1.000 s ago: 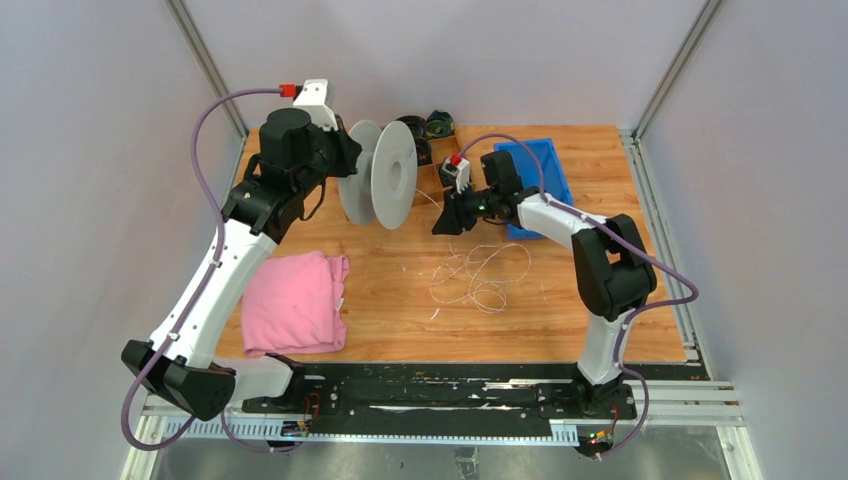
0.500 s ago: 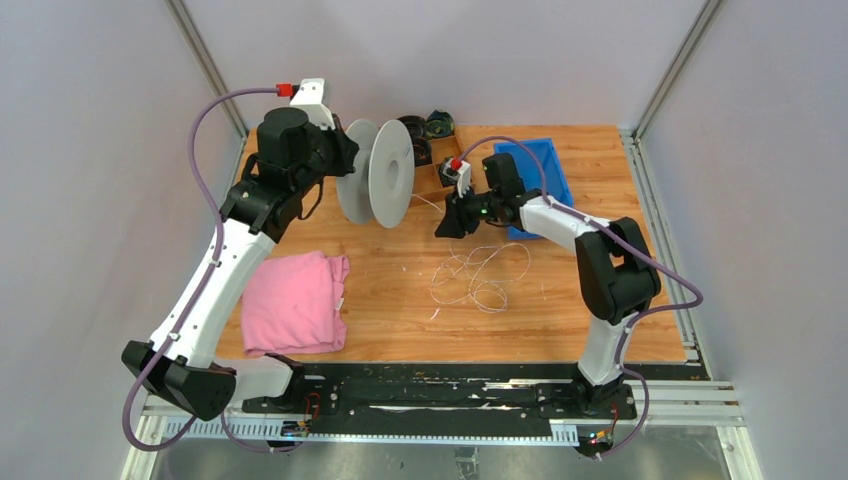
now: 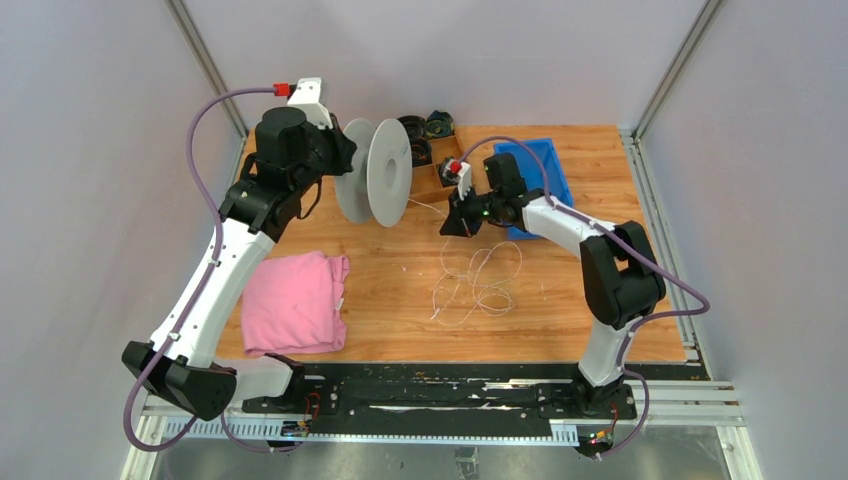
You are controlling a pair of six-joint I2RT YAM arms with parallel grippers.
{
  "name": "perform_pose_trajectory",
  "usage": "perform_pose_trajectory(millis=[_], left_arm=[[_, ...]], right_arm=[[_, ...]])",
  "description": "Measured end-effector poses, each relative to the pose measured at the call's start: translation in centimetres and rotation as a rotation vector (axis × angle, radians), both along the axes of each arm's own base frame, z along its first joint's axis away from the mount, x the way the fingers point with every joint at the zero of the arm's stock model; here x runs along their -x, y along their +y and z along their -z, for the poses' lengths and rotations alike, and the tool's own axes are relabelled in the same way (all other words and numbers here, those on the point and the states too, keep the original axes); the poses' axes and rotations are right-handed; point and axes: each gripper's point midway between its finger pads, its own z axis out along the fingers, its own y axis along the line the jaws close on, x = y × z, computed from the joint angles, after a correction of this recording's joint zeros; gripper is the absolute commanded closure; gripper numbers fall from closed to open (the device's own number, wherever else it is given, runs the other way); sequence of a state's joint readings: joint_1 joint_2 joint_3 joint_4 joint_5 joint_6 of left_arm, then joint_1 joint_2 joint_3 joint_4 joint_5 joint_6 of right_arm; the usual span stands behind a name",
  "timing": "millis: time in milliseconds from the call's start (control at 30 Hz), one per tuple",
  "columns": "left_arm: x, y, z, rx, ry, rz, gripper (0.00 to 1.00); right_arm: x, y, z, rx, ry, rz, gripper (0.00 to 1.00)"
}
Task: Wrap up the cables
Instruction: Wrap the cable around the cable reel.
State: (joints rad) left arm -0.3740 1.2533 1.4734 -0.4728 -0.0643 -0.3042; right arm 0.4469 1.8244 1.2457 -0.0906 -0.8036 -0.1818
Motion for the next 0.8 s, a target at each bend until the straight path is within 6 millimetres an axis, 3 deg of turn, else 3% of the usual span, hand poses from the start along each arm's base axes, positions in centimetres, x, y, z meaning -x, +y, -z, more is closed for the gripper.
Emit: perform_pose_trajectory(millis=[167, 333, 533, 800], left_arm=[[-0.3, 0.5, 0.0, -0.002, -0.001, -0.026, 1.0], [-1.8, 1.5, 0.6, -0.019, -0.002, -0.094, 1.0], [-3.2, 2.4, 1.6, -0.048, 0.005, -0.159, 1.0], [-3.9, 3.1, 3.1, -0.075, 0.012, -0.203, 0.99]], right_arm=[[2.1, 1.1, 0.3, 0.003, 0.013, -0.037, 0.99], [6.7, 4.6, -0.6, -0.005, 0.013, -0.149, 0.99], [11.6, 8.0, -4.6, -0.043, -0.008, -0.293, 0.99], [13.0, 10.5, -11.3, -0.11, -0.021, -0.352, 0.99]])
